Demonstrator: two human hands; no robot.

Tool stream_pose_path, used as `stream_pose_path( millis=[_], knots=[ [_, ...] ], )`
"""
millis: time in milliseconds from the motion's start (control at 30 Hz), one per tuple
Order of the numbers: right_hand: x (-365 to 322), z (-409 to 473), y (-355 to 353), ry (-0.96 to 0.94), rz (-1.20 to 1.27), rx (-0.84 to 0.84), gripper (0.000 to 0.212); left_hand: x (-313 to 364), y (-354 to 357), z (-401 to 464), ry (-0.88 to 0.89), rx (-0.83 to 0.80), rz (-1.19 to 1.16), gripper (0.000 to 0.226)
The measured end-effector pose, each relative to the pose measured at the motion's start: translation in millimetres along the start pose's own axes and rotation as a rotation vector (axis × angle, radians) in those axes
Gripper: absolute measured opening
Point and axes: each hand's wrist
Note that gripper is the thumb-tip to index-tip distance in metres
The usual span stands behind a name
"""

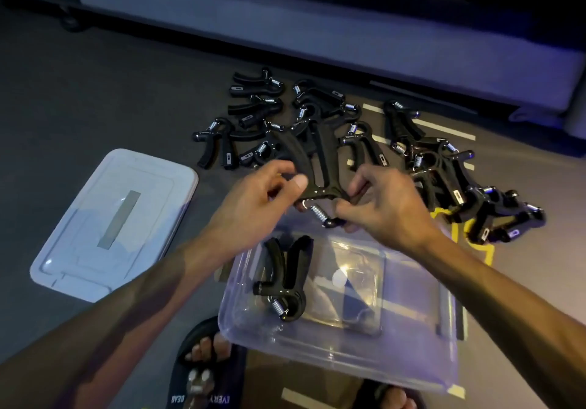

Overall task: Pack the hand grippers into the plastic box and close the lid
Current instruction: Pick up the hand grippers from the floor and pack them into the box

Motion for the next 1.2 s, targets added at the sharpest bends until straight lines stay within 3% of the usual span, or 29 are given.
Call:
stream_pose_path(
  millis=[67,200,367,433,500,567,767,1033,1200],
  knots=[
    [-1,-11,4,-0.002,0.045,-0.020,0.029,0,4,-9,-0.019,-0.079,-0.022,0.022],
    [-5,-20,-3,0.035,0.280,-0.168,0.030,-7,-6,-24,-0.035,-0.190,-0.033,0.033],
    [-7,-21,-2,0.107,0.462,-0.091,0.023,-8,-9,-42,-0.014,-0.357,0.243,0.033],
    [-1,-26,6,0.118,0.490,-0.098,0.017,-13,-6,-46,0.046,-0.277,0.360,0.027],
    [9,-34,18,0.136,0.502,-0.125,0.010,-21,-9,-41,0.145,-0.041,0.446,0.020],
    [20,-42,35,0.157,0.463,-0.169,0.009,-25,-15,-33,0.217,0.116,0.478,0.027],
    [53,-35,72,0.231,0.362,-0.263,0.010,-37,-6,-13,0.147,0.055,0.531,0.046],
    [60,-21,90,0.242,0.289,-0.318,0.016,-55,-1,-14,0.145,0.023,0.549,0.044],
    [62,-26,94,0.070,-0.107,-0.387,0.045,-58,1,-13,0.159,0.043,0.539,0.044]
  ],
)
Point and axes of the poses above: each hand's wrist, its own z-axis towards the middle knuckle, its own y-axis out of the palm, x = y × z, and after that the axes turned 8 degrees about -y, right-handed
